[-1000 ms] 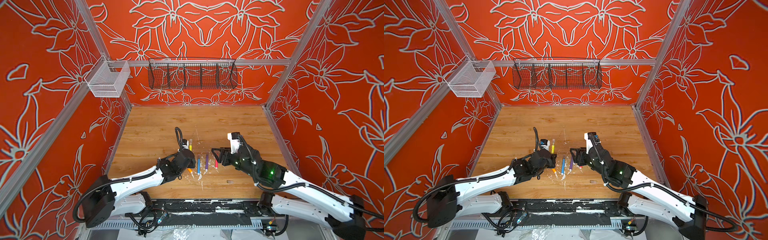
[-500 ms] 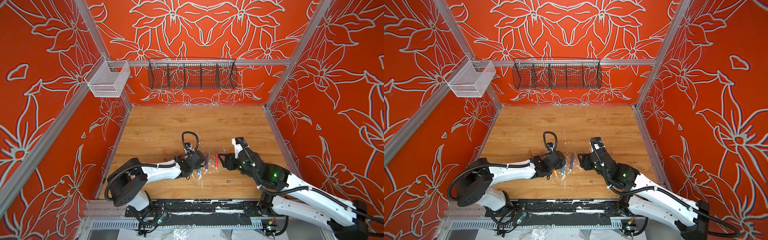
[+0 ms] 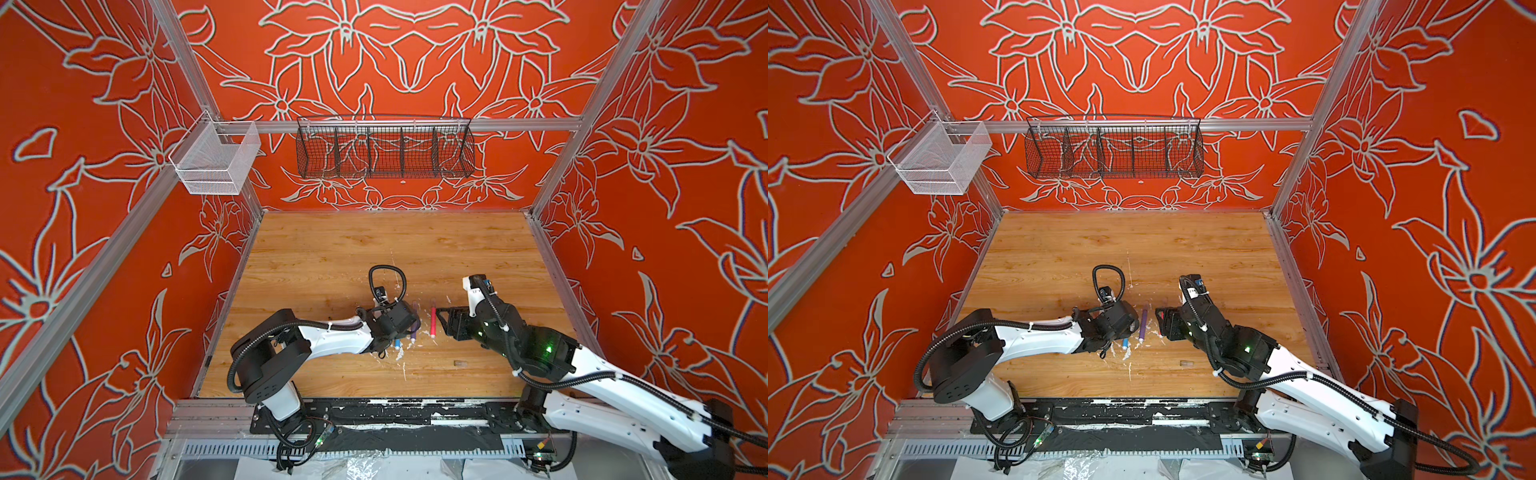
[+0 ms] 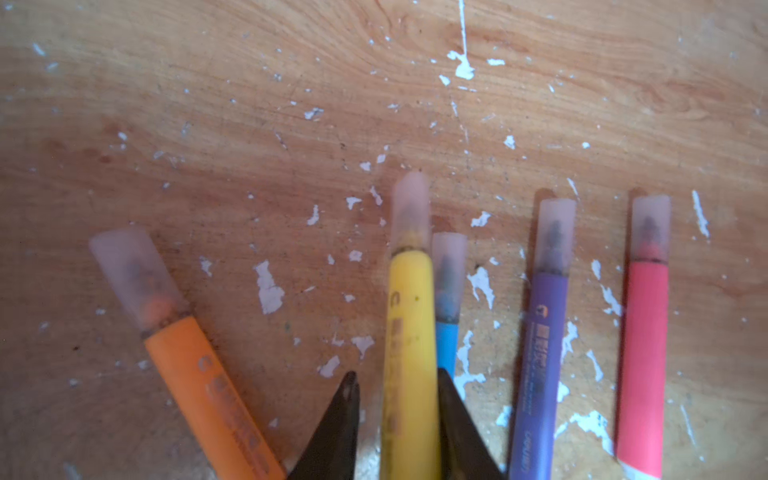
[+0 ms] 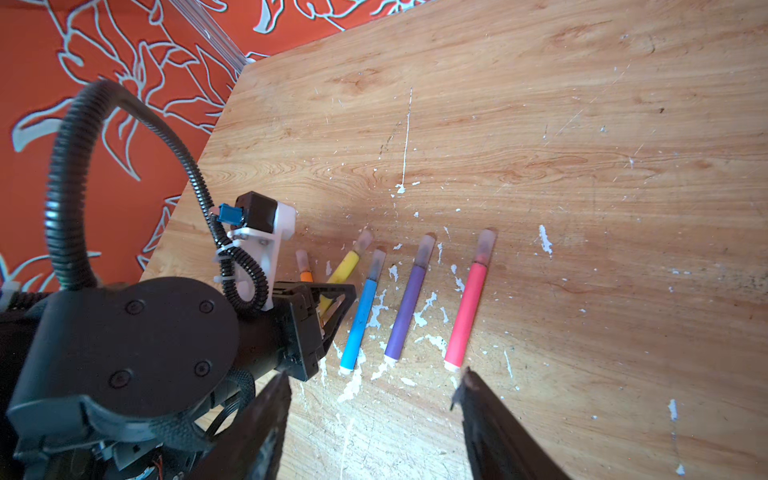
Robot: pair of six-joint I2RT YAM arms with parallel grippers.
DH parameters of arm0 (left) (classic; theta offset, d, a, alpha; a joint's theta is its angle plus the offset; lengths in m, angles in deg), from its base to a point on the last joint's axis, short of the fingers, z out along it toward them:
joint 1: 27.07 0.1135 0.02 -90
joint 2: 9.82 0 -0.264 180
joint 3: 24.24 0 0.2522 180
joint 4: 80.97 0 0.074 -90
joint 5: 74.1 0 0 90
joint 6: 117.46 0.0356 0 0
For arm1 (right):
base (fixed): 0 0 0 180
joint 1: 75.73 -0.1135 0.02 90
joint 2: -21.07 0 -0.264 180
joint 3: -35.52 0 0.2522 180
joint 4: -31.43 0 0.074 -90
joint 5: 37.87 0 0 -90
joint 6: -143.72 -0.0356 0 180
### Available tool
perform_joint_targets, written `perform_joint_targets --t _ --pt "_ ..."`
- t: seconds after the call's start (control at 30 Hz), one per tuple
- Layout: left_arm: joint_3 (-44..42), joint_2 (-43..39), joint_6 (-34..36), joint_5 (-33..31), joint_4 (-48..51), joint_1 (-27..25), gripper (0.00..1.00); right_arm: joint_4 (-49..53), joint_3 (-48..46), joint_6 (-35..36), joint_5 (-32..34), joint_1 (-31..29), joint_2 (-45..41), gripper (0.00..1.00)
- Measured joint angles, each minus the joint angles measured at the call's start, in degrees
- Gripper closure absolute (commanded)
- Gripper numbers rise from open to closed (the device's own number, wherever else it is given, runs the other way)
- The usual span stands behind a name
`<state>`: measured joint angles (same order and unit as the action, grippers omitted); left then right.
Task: Insert the pens into the pen caps
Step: 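Lower the capped yellow marker onto the table with the left gripper, then close the left gripper on the green marker lying on the table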
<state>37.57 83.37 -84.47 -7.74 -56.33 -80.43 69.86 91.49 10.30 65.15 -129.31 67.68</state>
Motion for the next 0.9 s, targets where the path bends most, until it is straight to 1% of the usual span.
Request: perform_joint_targets --t 0.1,0.27,0.37,0.43,0.57,0.77,0.9 --pt "0.50 -0.52 0.07 -0.55 1.22 0.00 0.56 0.07 0.00 0.02 -0.24 0.00 -0.35 0.33" --pt "0.48 -5.33 -0.55 -3.15 6.78 0.00 0.55 0.26 0.00 0.02 -0.44 0.00 -1.07 0.33" --pt "-0.09 -11.23 -3.56 -6.80 12.41 0.00 0.55 0.24 0.00 0.02 -0.59 0.00 -1.09 0.33" --pt "-0.87 -15.61 -6.82 -9.68 17.53 0.02 0.54 0.22 0.00 0.02 -0.90 0.02 -1.07 0.33" --pt "-4.31 -20.76 -11.74 -12.55 24.44 0.81 0.52 0.09 -0.02 0.02 -1.49 0.00 -0.63 0.33" --pt "-11.82 -21.75 -16.15 -12.52 27.93 3.30 0.52 -0.72 -0.13 0.02 -2.05 0.00 0.76 0.33" --pt "-13.70 -20.90 -16.70 -11.87 27.67 5.40 0.52 -0.92 -0.35 0.00 -2.86 0.02 1.22 0.33"
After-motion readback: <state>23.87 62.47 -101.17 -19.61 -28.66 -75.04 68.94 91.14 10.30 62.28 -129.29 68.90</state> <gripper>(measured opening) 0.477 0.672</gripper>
